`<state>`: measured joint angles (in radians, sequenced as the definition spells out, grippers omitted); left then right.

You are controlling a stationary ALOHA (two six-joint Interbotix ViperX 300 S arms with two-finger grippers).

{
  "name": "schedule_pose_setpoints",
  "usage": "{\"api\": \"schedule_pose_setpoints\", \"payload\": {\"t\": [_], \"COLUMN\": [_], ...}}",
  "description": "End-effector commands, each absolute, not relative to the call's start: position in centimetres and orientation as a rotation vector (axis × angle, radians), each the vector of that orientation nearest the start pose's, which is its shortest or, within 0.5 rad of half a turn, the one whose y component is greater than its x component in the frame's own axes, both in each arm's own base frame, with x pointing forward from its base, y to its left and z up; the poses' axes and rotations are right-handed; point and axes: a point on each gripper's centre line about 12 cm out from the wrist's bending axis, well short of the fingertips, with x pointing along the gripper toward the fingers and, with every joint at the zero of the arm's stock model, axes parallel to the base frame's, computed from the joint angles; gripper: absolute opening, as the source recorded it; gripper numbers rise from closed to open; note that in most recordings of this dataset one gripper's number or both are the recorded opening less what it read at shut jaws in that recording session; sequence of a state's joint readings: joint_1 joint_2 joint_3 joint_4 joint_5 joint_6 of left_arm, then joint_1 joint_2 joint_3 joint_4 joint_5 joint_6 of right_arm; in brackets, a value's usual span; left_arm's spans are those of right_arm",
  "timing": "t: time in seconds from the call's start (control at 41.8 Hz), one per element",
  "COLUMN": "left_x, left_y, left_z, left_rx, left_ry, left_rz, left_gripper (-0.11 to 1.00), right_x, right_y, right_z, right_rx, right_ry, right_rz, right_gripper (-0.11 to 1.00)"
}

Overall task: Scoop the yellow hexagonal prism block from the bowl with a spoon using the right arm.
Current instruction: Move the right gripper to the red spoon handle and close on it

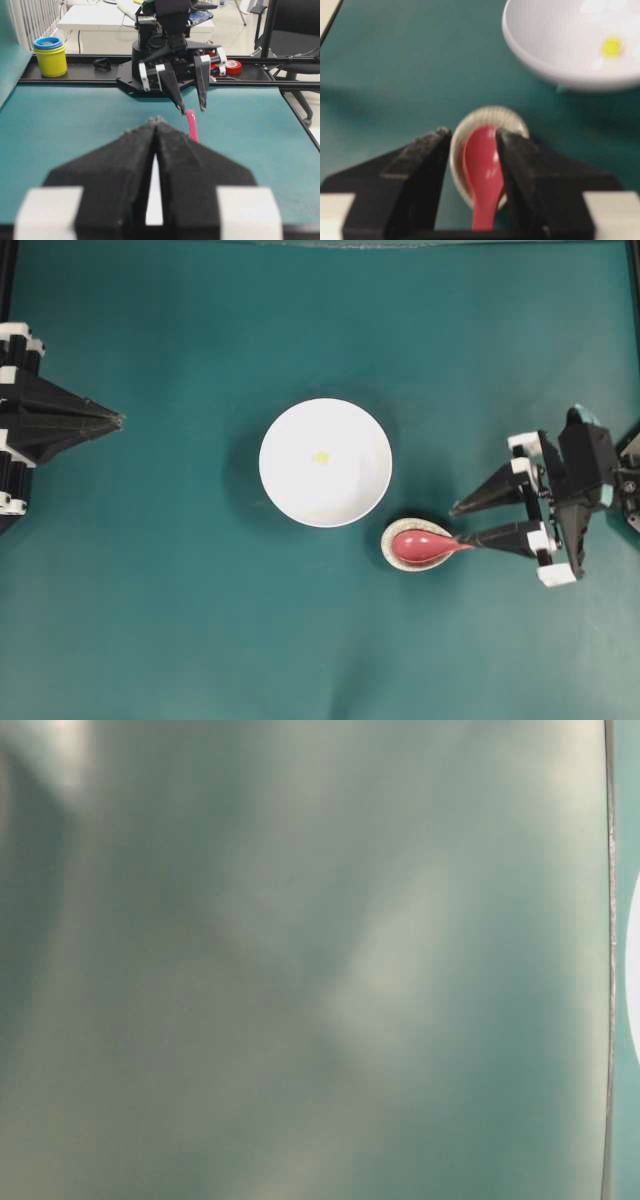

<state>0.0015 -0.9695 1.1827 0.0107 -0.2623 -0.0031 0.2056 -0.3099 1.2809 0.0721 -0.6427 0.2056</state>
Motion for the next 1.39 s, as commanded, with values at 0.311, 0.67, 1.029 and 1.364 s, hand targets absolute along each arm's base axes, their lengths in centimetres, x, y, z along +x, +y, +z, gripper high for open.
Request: {"api": "schedule_pose_setpoints", "payload": {"t": [0.311,0.67,1.029,1.364], "left_x": [20.0,20.1,20.1,20.1], "left_y": [0.0,0.0,0.0,0.0], "left_z": [29.9,29.8,29.8,29.8], "left_rx": [0.014,0.014,0.015,0.014], "left_ry": [-0.083,-0.077,-0.077,-0.077], "left_rz": [0.0,0.0,0.0,0.0], "left_gripper": [0.0,0.0,0.0,0.0], "right_x": [23.2,23.3,22.9,22.8], "right_y": [4.7,5.1,5.8,5.8], "right_z": [12.0,9.5,8.8,8.7], "right_rx": [0.25,0.25,0.242,0.223], "right_ry": [0.337,0.384,0.405,0.414], "right_rz": [0.086,0.055,0.069,0.076], "right_gripper": [0.48,0.48,0.48,0.38]}}
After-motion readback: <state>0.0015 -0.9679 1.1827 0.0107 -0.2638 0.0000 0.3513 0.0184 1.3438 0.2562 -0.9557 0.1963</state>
